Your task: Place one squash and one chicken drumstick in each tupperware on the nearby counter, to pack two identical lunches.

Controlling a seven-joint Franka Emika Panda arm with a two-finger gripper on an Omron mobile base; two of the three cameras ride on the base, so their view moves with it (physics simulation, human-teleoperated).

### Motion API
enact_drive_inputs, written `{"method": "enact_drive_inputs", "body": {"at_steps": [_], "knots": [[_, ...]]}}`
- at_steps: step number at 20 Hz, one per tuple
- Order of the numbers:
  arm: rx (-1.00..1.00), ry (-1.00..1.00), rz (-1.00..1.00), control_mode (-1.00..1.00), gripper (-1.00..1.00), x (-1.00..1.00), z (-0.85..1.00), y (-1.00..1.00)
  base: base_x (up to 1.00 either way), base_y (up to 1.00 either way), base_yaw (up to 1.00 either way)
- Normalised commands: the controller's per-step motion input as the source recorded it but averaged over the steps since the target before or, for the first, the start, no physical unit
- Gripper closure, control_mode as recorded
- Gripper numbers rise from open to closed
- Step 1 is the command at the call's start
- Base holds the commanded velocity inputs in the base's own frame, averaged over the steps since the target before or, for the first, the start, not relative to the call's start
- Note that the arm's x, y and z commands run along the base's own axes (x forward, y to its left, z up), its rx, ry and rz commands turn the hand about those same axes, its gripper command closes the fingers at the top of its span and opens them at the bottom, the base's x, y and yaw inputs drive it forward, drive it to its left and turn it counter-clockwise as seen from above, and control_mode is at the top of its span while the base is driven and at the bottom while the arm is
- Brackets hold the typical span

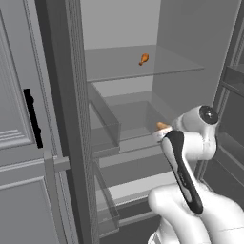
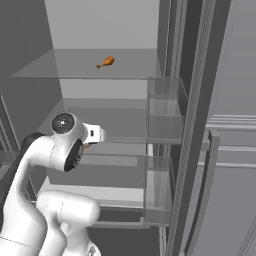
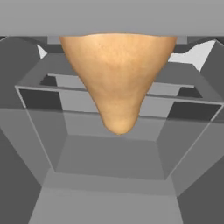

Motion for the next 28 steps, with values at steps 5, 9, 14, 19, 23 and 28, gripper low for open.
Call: {"method": "enact_drive_inputs", "body": {"at_steps": [5, 9, 14, 19, 23, 28], "knots": [[0.00, -0.06, -0.07, -1.00, 1.00, -1.00, 0.09, -0.02, 0.00, 0.00, 0.00], [0.00, 0.00, -0.05, 1.00, 1.00, -0.75, -0.01, 0.00, -0.25, 0.00, -0.01], [0.00, 0.00, 0.00, 1.00, 1.00, 0.00, 0.00, 0.00, -1.00, 0.00, -0.02], [0.00, 0.00, 0.00, 1.00, 1.00, 0.00, 0.00, 0.00, -1.00, 0.27, 0.03], [0.00, 0.00, 0.00, 1.00, 1.00, 0.00, 0.00, 0.00, -1.00, 0.55, 0.31], [0.00, 0.00, 0.00, 1.00, 1.00, 0.00, 0.00, 0.00, -0.71, 1.00, 0.57]]}}
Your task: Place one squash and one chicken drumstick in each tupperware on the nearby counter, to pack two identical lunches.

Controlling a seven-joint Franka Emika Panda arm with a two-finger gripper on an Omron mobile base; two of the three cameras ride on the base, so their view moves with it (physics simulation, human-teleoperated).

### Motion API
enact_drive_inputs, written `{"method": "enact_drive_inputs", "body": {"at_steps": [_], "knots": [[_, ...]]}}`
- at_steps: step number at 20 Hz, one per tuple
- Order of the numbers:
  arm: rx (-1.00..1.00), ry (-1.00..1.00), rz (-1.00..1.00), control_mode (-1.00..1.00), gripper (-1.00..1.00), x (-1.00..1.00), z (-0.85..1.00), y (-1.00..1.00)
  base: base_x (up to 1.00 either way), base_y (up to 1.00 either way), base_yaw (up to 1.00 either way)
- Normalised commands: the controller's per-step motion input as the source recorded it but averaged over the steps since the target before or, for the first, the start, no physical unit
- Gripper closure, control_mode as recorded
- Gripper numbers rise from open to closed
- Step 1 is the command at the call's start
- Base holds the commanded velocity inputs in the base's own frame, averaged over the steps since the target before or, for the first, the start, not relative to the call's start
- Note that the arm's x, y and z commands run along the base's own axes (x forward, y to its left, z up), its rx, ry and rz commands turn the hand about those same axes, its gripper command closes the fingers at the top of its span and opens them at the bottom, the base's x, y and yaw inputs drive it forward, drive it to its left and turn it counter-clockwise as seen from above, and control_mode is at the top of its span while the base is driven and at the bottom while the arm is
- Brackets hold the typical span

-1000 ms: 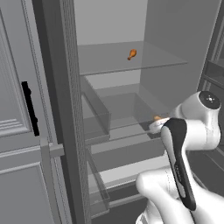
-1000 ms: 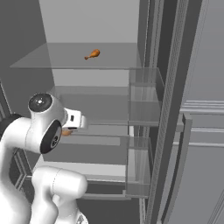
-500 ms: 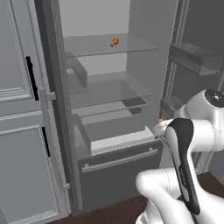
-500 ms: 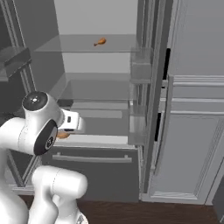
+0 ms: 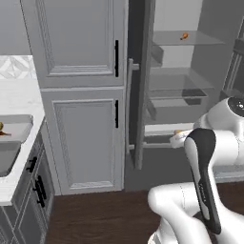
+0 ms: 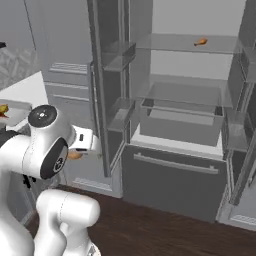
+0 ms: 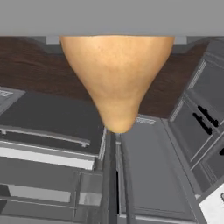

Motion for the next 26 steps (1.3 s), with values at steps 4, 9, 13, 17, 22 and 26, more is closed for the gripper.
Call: {"method": "enact_drive_inputs", "body": {"at_steps": [4, 9, 13, 17, 22, 26], "knots": [[0.00, 0.00, 0.00, 1.00, 1.00, 0.00, 0.00, 0.00, 0.04, 1.00, 0.63], [0.00, 0.00, 0.00, 1.00, 1.00, 0.00, 0.00, 0.00, 0.74, 0.76, 0.48], [0.00, 0.00, 0.00, 1.00, 1.00, 0.00, 0.00, 0.00, 1.00, 0.03, 0.32], [0.00, 0.00, 0.00, 1.00, 1.00, 0.00, 0.00, 0.00, 1.00, 0.00, 0.35], [0.00, 0.00, 0.00, 1.00, 1.00, 0.00, 0.00, 0.00, 0.67, 0.57, 0.43], [0.00, 0.00, 0.00, 1.00, 1.00, 0.00, 0.00, 0.00, 0.62, 0.56, 0.55]]}}
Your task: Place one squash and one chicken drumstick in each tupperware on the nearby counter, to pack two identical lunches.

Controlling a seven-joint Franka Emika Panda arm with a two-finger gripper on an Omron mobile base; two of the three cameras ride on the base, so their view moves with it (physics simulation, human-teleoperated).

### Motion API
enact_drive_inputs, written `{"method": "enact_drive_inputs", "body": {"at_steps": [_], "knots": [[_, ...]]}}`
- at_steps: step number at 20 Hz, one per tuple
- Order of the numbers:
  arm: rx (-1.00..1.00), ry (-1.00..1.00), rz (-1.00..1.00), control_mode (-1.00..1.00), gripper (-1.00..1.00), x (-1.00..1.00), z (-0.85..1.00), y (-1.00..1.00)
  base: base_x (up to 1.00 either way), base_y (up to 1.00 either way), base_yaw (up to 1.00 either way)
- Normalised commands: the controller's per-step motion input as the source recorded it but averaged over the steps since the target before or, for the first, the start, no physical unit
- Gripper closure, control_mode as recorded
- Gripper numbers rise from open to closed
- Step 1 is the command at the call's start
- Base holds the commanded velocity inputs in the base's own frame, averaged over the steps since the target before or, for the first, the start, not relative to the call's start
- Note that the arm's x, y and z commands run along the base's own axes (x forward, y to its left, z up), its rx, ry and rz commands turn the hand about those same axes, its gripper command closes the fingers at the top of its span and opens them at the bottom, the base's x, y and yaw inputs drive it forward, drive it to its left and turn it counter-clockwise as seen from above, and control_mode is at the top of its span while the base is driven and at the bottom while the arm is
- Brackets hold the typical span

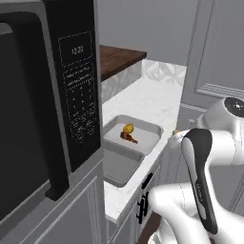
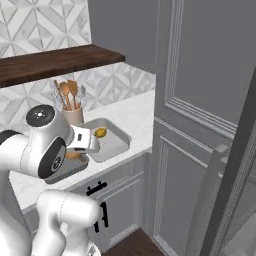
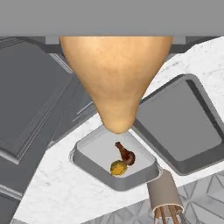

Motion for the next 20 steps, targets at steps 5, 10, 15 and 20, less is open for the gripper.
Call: {"method": "enact_drive_inputs", "body": {"at_steps": [5, 10, 15, 20], "knots": [[0.00, 0.00, 0.00, 1.00, 1.00, 0.00, 0.00, 0.00, 0.89, 0.49, 0.61], [0.00, 0.00, 0.00, 1.00, 1.00, 0.00, 0.00, 0.00, 0.79, 0.53, 0.63], [-0.01, 0.12, 0.27, -1.00, 1.00, 0.49, -0.62, 0.78, 0.14, 0.17, 0.11], [-0.03, 0.14, 0.14, -1.00, 1.00, 0.68, -0.53, 0.97, 0.00, 0.00, 0.00]]}}
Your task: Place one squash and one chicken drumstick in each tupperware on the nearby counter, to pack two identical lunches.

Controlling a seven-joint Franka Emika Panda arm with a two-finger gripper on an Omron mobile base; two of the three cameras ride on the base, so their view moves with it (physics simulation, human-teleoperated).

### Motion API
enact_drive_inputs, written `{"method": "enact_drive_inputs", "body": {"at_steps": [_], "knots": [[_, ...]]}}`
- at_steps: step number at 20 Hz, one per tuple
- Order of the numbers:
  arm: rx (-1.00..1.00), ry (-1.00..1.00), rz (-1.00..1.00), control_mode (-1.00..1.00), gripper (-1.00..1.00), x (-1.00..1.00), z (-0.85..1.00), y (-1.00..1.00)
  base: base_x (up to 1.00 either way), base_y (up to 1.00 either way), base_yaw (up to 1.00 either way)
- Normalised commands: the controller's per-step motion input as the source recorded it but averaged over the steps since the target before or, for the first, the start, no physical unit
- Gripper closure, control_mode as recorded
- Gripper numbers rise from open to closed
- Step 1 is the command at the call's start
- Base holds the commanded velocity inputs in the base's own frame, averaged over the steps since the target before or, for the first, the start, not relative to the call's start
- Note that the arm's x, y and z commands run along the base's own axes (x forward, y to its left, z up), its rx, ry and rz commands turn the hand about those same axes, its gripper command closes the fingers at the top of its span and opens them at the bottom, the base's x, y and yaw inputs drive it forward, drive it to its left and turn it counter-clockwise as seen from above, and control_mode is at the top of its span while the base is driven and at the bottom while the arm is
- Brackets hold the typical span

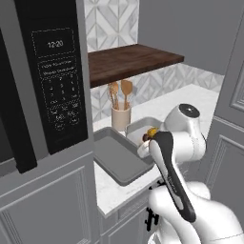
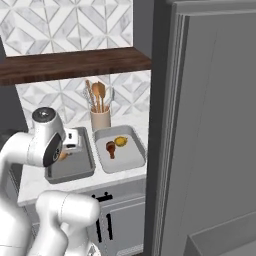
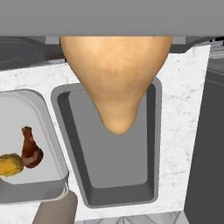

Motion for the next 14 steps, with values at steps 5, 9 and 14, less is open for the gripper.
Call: {"method": "enact_drive_inputs", "body": {"at_steps": [5, 9, 14], "knots": [[0.01, 0.14, 0.09, -1.00, 1.00, 0.83, -0.02, 0.34, 0.00, 0.00, 0.00], [0.00, 0.16, 0.11, -1.00, 1.00, 0.86, -0.27, 0.40, 0.00, 0.00, 0.00], [-0.01, 0.10, 0.11, -1.00, 1.00, 0.86, -0.54, 0.48, 0.00, 0.00, 0.00]]}}
